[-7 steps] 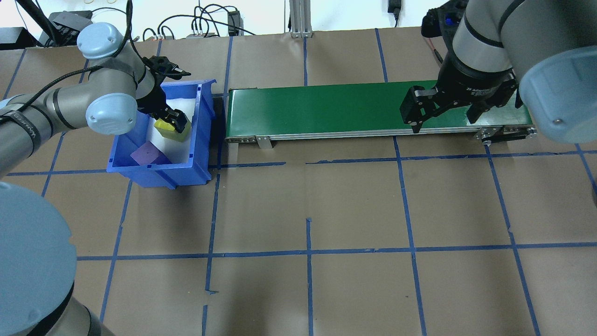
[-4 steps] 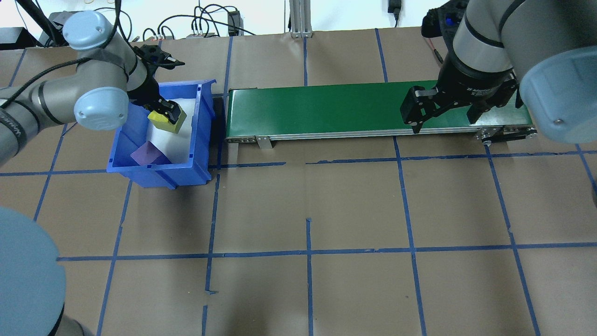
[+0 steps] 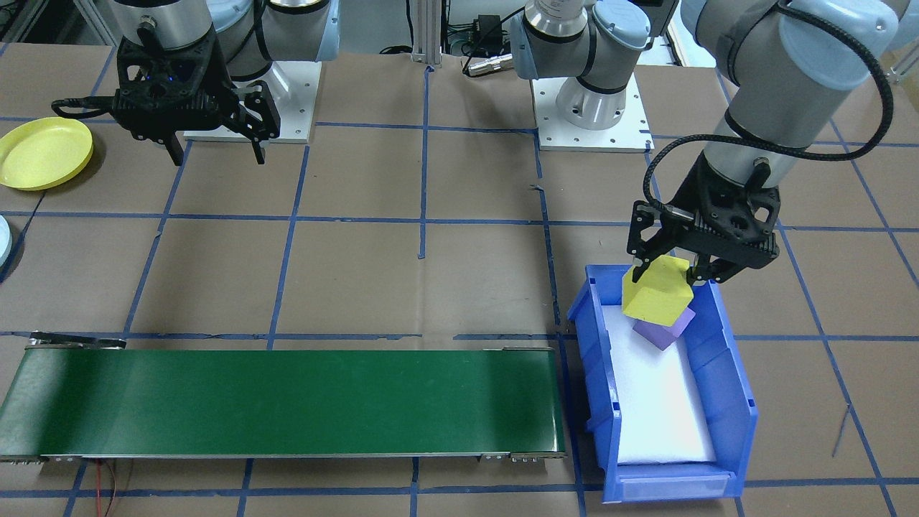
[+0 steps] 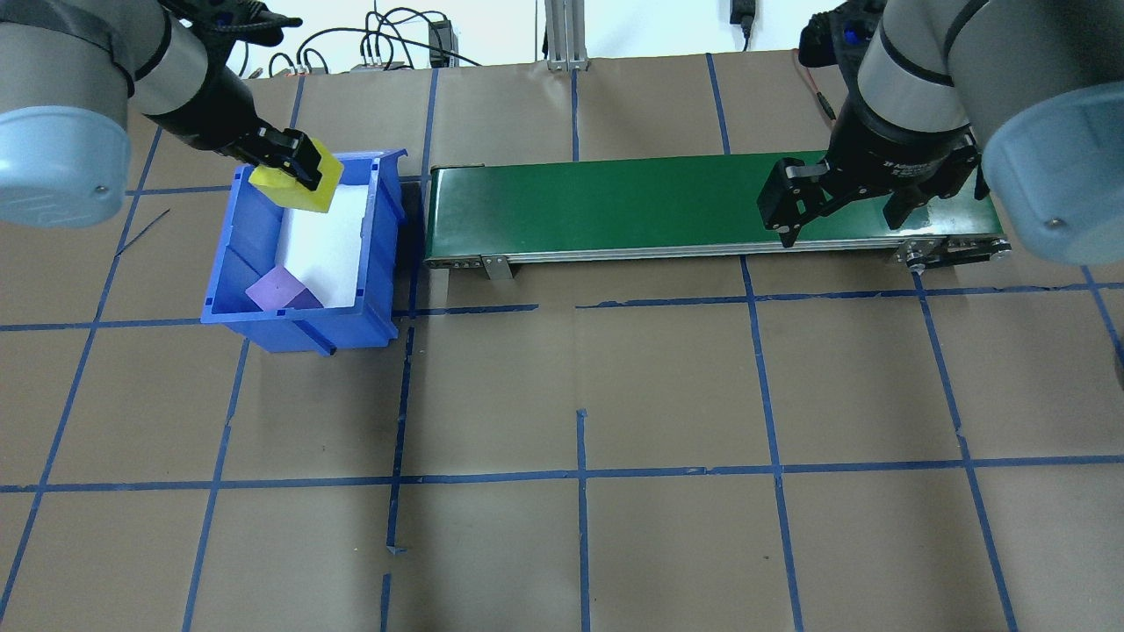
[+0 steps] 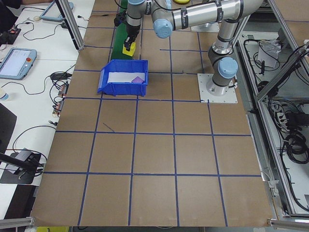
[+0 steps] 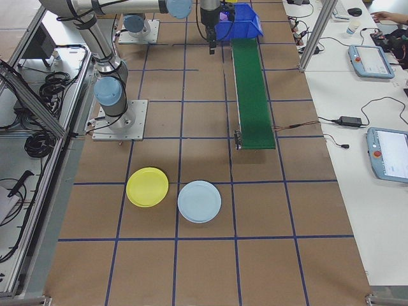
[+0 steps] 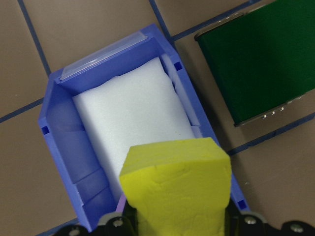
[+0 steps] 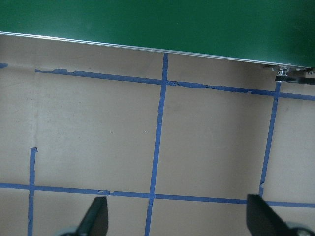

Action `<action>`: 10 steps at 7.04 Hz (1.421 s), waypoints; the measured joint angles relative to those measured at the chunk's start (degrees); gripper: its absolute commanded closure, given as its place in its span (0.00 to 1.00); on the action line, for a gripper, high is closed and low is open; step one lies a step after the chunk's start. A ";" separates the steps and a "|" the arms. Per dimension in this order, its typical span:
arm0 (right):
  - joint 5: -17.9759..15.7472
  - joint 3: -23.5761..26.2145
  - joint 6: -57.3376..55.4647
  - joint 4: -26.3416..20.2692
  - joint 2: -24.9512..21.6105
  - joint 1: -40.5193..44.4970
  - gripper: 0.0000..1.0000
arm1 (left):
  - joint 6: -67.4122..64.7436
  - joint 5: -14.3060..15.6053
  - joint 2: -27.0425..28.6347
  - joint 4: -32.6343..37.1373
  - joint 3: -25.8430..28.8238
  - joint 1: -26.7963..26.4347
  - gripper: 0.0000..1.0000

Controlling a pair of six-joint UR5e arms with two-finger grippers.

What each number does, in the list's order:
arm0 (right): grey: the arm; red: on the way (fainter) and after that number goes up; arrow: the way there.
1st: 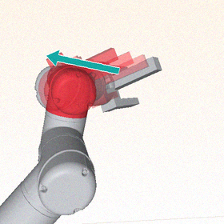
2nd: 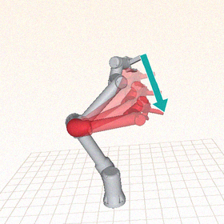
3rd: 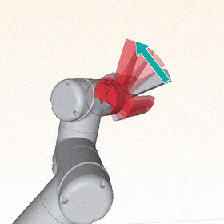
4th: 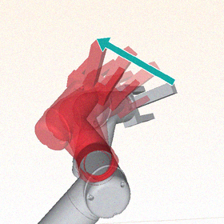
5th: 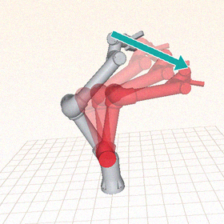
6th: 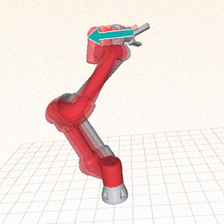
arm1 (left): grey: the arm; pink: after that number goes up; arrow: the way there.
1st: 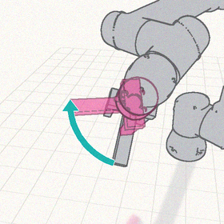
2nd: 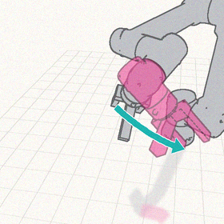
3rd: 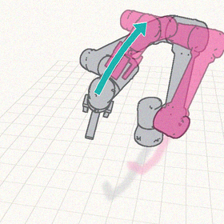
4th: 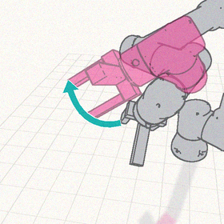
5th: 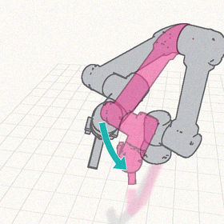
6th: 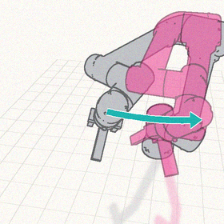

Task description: Move block left to right into plate

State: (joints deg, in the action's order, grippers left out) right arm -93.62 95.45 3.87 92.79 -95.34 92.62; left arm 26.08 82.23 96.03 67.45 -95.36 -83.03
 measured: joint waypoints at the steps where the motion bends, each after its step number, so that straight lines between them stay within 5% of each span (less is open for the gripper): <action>1: -0.04 0.00 0.00 0.06 0.04 -0.04 0.00 | -2.68 -1.42 2.78 -3.88 -0.01 -1.65 0.73; 6: 0.81 -0.06 -0.23 -0.19 0.13 -0.30 0.00 | -11.85 -6.58 15.33 -20.15 -0.02 -7.82 0.73; 7: 1.72 -0.07 -0.33 -0.42 0.15 -0.35 0.00 | -11.96 -7.28 16.63 -21.00 -0.05 -7.90 0.65; 8: 3.32 -0.09 -0.35 -0.87 0.15 -0.84 0.00 | -12.00 -7.55 17.87 -22.23 -0.07 -7.92 0.01; 10: 4.74 -0.12 -0.06 -1.22 0.20 -3.43 0.00 | -13.68 -7.32 17.93 -22.85 -0.32 -7.94 0.00</action>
State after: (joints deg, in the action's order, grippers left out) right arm -88.88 95.33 3.81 91.58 -95.13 89.19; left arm 12.40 74.92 113.95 44.60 -95.68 -90.97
